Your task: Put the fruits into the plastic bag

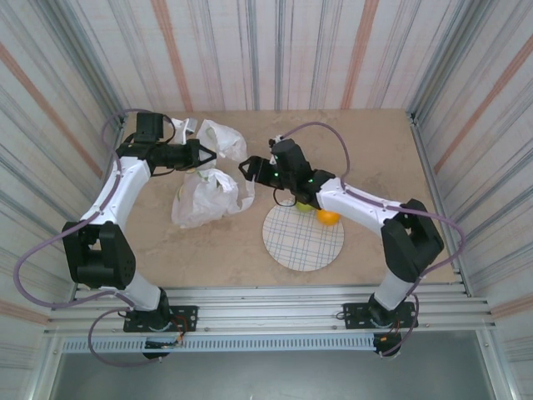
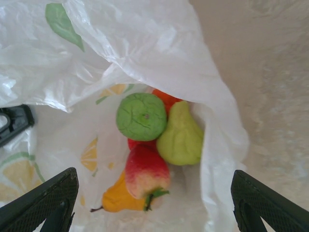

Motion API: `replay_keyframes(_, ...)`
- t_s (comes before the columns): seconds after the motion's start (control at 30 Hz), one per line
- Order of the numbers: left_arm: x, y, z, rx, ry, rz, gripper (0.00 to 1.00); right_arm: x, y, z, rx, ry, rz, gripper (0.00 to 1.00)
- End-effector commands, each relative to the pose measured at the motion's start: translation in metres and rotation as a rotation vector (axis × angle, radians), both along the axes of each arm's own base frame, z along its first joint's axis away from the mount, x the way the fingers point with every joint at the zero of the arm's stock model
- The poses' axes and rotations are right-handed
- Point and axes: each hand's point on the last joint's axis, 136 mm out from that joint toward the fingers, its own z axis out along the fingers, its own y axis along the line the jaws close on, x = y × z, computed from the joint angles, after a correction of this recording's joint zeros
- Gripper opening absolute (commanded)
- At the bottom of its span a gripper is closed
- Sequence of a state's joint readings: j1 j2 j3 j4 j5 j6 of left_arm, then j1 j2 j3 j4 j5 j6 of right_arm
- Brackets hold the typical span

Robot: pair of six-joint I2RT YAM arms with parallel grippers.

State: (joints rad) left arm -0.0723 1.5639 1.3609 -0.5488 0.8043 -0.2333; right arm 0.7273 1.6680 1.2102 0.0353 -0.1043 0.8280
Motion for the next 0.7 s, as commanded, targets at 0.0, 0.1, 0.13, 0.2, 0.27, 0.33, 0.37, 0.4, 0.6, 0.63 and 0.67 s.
replay_keyframes(0.0, -0.009, -0.005, 0.011, -0.006, -0.027, -0.023, 0.0, -0.006, -0.024, 0.02, -0.049, -0.082, -0.01, 0.84)
replay_keyframes(0.1, -0.012, -0.01, 0.013, 0.012, -0.043, -0.033, 0.0, -0.012, -0.048, 0.025, -0.137, -0.121, -0.02, 0.84)
replay_keyframes(0.13, -0.013, -0.012, 0.013, 0.023, -0.051, -0.034, 0.0, -0.015, -0.056, 0.026, -0.178, -0.137, -0.021, 0.85)
replay_keyframes(0.2, -0.016, -0.018, 0.014, 0.04, -0.066, -0.045, 0.0, -0.018, -0.074, 0.029, -0.258, -0.163, -0.027, 0.85)
replay_keyframes(0.27, -0.02, -0.025, 0.014, 0.061, -0.082, -0.068, 0.0, -0.021, -0.09, 0.031, -0.322, -0.18, -0.029, 0.86)
replay_keyframes(0.33, -0.023, -0.032, 0.015, 0.094, -0.09, -0.086, 0.0, -0.023, -0.109, 0.031, -0.368, -0.175, -0.036, 0.87)
replay_keyframes(0.37, -0.024, -0.034, 0.017, 0.106, -0.095, -0.091, 0.0, -0.023, -0.116, 0.03, -0.38, -0.167, -0.044, 0.87)
replay_keyframes(0.4, -0.025, -0.035, 0.017, 0.117, -0.096, -0.094, 0.0, -0.024, -0.125, 0.027, -0.388, -0.154, -0.054, 0.87)
replay_keyframes(0.6, -0.028, -0.037, 0.019, 0.143, -0.09, -0.093, 0.0, -0.036, -0.157, 0.018, -0.418, -0.097, -0.054, 0.87)
replay_keyframes(0.63, -0.028, -0.036, 0.015, 0.152, -0.084, -0.09, 0.0, -0.041, -0.162, 0.016, -0.448, -0.09, -0.046, 0.87)
replay_keyframes(0.67, -0.028, -0.035, 0.014, 0.156, -0.081, -0.09, 0.0, -0.045, -0.167, 0.013, -0.479, -0.08, -0.042, 0.87)
